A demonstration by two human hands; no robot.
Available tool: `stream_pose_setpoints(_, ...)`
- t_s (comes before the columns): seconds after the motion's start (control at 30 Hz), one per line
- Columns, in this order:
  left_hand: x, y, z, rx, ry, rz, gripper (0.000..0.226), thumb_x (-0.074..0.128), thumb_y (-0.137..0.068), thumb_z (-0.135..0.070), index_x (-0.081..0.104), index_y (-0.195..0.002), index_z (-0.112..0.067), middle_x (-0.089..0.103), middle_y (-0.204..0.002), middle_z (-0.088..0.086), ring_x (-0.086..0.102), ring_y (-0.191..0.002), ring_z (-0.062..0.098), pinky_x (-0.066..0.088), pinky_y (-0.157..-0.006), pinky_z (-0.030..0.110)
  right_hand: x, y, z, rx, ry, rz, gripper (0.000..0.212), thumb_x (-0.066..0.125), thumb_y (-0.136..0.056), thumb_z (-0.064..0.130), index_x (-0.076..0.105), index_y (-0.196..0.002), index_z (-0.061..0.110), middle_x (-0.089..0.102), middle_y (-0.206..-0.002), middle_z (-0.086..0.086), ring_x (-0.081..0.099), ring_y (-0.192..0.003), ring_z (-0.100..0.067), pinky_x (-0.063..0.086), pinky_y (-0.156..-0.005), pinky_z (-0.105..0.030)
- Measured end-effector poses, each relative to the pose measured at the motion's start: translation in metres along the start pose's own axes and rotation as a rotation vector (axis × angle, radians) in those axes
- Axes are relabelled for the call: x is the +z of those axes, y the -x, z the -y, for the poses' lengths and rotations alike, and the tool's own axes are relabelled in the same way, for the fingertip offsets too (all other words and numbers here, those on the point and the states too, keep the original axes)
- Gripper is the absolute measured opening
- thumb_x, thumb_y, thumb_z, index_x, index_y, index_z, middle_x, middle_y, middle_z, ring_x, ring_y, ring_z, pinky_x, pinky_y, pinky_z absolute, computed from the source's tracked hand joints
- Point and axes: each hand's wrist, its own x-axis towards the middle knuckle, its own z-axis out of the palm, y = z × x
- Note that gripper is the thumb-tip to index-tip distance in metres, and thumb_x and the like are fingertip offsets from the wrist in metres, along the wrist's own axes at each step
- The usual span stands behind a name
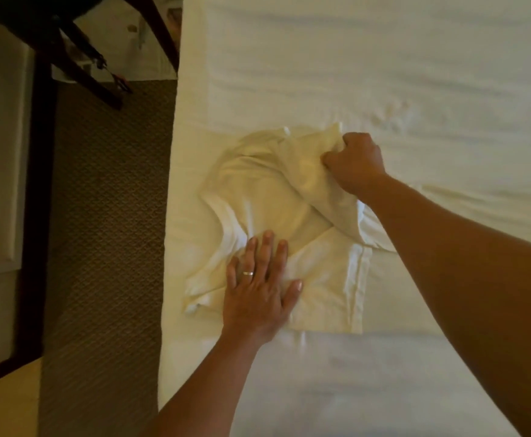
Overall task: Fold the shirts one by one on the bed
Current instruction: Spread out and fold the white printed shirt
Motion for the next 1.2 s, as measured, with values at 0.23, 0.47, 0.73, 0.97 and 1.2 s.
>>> stream_pose_setpoints(0.23, -0.046, 0.0, 0.042, -0.363, 0.025, -0.073, 0.067, 0.043, -0.093, -0.057, 0.041, -0.15, -0.022, 0.045, -0.148, 0.01, 0.047, -0.126, 0.035, 0.039, -0.095, 0.052, 0.007, 0.065, 0.023, -0.405, 0.006, -0.163, 0.02, 0.057, -0.098, 0.03, 0.055, -0.103, 0.011, 0.066, -0.087, -0.016, 0.059, -0.08, -0.04, 0.042, -0.065, -0.038)
stream_pose_setpoints(0.47, -0.068, 0.009, 0.071, -0.458, 0.254, 0.069, 0.035, 0.061, -0.097, -0.035, 0.056, -0.125, -0.014, 0.067, -0.112, 0.011, 0.063, -0.102, 0.037, 0.048, -0.08, 0.044, 0.024, 0.123, 0.023, -0.749, -0.016, -0.244, 0.017, 0.063, -0.096, 0.021, 0.059, -0.097, 0.005, 0.059, -0.092, -0.009, 0.057, -0.065, -0.034, 0.036, -0.054, -0.032)
stream_pose_setpoints(0.73, -0.07, 0.026, 0.065, -0.838, 0.534, 0.031, 0.007, 0.055, -0.094, -0.02, 0.059, -0.1, -0.018, 0.066, -0.104, 0.01, 0.057, -0.091, 0.029, 0.039, -0.071, 0.035, 0.035, 0.171, -0.028, -0.95, 0.16, -0.169, 0.018, 0.073, -0.088, 0.015, 0.06, -0.094, 0.004, 0.058, -0.086, -0.01, 0.059, -0.067, -0.035, 0.04, -0.046, -0.033)
stream_pose_setpoints(0.97, -0.086, 0.043, 0.016, -0.721, 0.314, -0.197, 0.029, 0.058, -0.092, -0.026, 0.063, -0.118, -0.014, 0.062, -0.115, 0.01, 0.057, -0.106, 0.032, 0.043, -0.084, 0.043, 0.039, 0.206, -0.051, -0.659, 0.482, 0.641, 0.046, 0.06, -0.097, 0.043, 0.055, -0.138, 0.022, 0.062, -0.135, -0.001, 0.058, -0.123, -0.024, 0.047, -0.101, -0.038)
stream_pose_setpoints(1.2, -0.074, 0.028, -0.017, -0.829, 0.722, 0.071, 0.035, 0.062, -0.093, -0.042, 0.055, -0.114, -0.015, 0.061, -0.105, 0.0, 0.057, -0.095, 0.024, 0.041, -0.076, 0.033, 0.022, 0.193, -0.078, -0.414, 0.137, 0.19, 0.029, 0.06, -0.097, 0.032, 0.065, -0.121, 0.017, 0.06, -0.12, -0.001, 0.057, -0.112, -0.024, 0.05, -0.092, -0.038)
